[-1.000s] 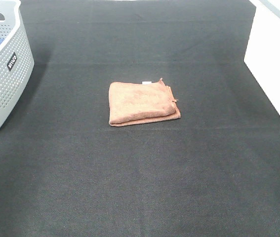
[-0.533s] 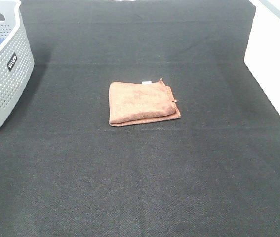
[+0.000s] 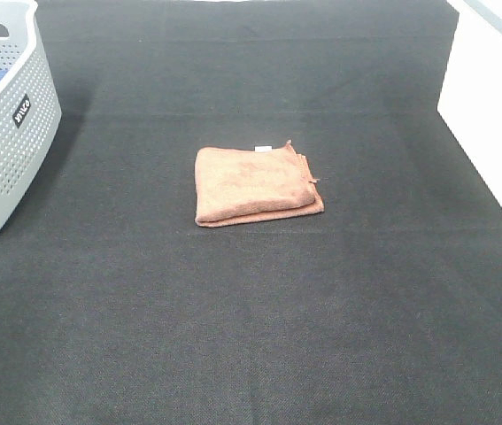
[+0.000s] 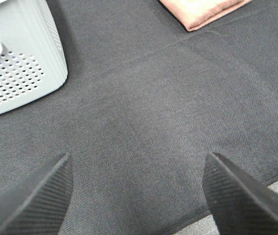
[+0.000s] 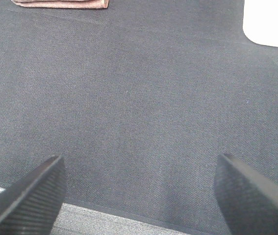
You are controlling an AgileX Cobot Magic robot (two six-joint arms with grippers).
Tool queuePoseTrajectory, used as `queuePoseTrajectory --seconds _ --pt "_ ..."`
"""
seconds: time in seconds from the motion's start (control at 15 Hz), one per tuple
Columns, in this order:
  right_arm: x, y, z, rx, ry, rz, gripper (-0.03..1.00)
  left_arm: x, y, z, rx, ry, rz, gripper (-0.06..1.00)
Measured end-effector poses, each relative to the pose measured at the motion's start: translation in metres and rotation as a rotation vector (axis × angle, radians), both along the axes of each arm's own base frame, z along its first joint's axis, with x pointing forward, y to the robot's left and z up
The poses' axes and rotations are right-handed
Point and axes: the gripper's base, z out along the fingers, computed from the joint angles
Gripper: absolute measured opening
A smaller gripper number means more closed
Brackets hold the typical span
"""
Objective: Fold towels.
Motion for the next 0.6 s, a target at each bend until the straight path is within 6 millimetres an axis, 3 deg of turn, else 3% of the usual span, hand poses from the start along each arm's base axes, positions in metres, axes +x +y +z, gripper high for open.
queuePoseTrajectory --seconds 0.6 --pt "0.0 0.0 0.0 0.0 0.0 0.0 0.78 0.0 0.0001 0.0 0.002 0.0 0.0 0.71"
